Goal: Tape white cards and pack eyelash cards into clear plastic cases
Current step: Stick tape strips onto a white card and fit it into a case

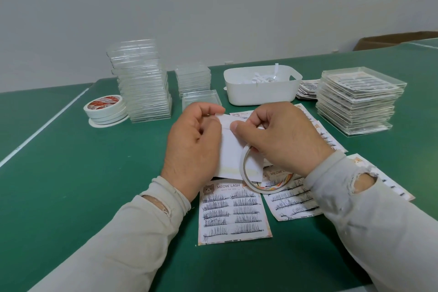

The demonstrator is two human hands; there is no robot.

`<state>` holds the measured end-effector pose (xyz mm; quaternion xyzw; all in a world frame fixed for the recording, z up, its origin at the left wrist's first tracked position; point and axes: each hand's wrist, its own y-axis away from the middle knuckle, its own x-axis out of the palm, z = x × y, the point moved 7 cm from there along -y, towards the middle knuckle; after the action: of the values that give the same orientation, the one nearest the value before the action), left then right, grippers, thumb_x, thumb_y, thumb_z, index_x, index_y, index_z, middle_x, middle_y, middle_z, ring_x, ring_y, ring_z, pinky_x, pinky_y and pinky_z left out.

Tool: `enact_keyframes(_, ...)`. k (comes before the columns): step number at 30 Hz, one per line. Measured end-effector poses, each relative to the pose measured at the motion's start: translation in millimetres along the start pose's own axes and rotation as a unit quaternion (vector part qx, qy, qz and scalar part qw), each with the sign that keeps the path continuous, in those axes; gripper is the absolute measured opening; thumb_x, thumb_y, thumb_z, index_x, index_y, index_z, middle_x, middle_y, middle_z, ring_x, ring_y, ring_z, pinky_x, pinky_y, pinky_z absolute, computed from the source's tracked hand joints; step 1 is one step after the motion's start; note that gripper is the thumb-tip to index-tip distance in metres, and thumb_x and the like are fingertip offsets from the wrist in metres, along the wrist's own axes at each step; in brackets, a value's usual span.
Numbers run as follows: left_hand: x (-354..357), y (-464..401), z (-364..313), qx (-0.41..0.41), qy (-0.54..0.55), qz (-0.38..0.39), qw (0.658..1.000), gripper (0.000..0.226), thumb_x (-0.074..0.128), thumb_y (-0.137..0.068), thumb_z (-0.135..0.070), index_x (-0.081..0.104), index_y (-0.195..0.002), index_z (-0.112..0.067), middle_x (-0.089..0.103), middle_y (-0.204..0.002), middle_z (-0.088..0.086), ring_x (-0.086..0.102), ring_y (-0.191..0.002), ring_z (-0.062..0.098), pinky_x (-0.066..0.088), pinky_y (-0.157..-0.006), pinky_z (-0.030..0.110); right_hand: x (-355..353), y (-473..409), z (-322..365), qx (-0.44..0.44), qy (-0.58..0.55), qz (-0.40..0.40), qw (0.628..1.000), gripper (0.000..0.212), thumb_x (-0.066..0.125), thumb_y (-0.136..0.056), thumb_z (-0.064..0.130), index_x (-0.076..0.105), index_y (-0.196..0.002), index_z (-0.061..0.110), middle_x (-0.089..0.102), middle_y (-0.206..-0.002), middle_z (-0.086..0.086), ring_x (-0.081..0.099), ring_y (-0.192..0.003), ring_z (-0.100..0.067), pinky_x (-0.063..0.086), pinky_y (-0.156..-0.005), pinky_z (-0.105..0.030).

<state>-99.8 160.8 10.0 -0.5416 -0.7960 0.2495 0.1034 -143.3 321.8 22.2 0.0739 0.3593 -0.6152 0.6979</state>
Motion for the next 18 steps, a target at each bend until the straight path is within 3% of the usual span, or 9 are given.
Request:
enact_keyframes(2, -2.9, -0.1, 3.5, -0.022, 0.029, -0.014, 0.999, 0.022, 0.049, -0.092, -0.021, 0.068, -0.093, -0.031, 0.065, -0.070, -0.012, 0.053, -0.063, 0.005, 0.046, -0.058, 0.021, -0.8, 0.0, 0.2, -0.001, -0.008, -0.001, 1.000, 0.034, 0.073, -0.085, 0.047, 0.071, -0.066, 0.018, 0.065, -0.057, 0.011, 0.050, -0.047, -0.001, 0.035, -0.047, -0.014)
enact_keyframes(6, 1.8, 1.1, 14.0, -0.100, 0.135, 0.029, 0.985, 0.020, 0.054, -0.090, -0.034, 0.073, -0.096, -0.031, 0.068, -0.074, -0.006, 0.060, -0.068, 0.011, 0.050, -0.064, 0.030, -3.7, 0.3, -1.7, 0.005, -0.014, 0.002, 1.000, 0.035, 0.072, -0.087, 0.045, 0.069, -0.066, 0.018, 0.059, -0.049, 0.016, 0.050, -0.044, 0.000, 0.035, -0.046, -0.013)
enact_keyframes(9, 16.4, 7.6, 18.0, -0.146, 0.143, 0.106, 0.973, 0.014, 0.067, -0.091, -0.030, 0.079, -0.091, -0.023, 0.077, -0.089, 0.005, 0.069, -0.077, 0.017, 0.057, -0.071, 0.034, -3.9, 0.2, -0.1, -0.007, -0.002, -0.004, 1.000, 0.033, 0.072, -0.086, 0.044, 0.067, -0.064, 0.019, 0.060, -0.050, 0.013, 0.049, -0.046, -0.001, 0.036, -0.047, -0.014)
enact_keyframes(11, 22.1, 13.0, 22.5, -0.182, 0.147, 0.133, 0.963, 0.017, 0.064, -0.099, -0.023, 0.079, -0.093, -0.017, 0.077, -0.094, 0.015, 0.070, -0.079, 0.025, 0.056, -0.076, 0.041, -2.3, 0.2, 1.8, -0.017, 0.015, -0.003, 1.000, 0.031, 0.071, -0.085, 0.043, 0.067, -0.064, 0.020, 0.065, -0.057, 0.008, 0.049, -0.047, -0.003, 0.037, -0.047, -0.016)
enact_keyframes(14, 13.4, 7.1, 19.5, -0.149, 0.097, 0.093, 0.980, 0.023, 0.058, -0.103, -0.021, 0.078, -0.093, -0.014, 0.077, -0.092, 0.017, 0.068, -0.077, 0.025, 0.056, -0.076, 0.046, -2.1, -0.3, 2.8, -0.023, -0.006, 0.014, 1.000, 0.024, 0.073, -0.086, 0.038, 0.073, -0.069, 0.021, 0.064, -0.054, 0.010, 0.049, -0.047, -0.002, 0.039, -0.049, -0.015)
enact_keyframes(18, 2.5, -0.2, 1.6, -0.053, 0.025, 0.051, 0.997, 0.027, 0.057, -0.095, -0.034, 0.077, -0.096, -0.017, 0.078, -0.089, 0.009, 0.072, -0.080, 0.032, 0.058, -0.074, 0.051, -5.0, -1.1, 5.1, -0.017, -0.149, 0.048, 0.987, 0.012, 0.077, -0.088, 0.020, 0.080, -0.078, 0.013, 0.072, -0.060, 0.006, 0.054, -0.041, 0.001, 0.039, -0.045, -0.007)
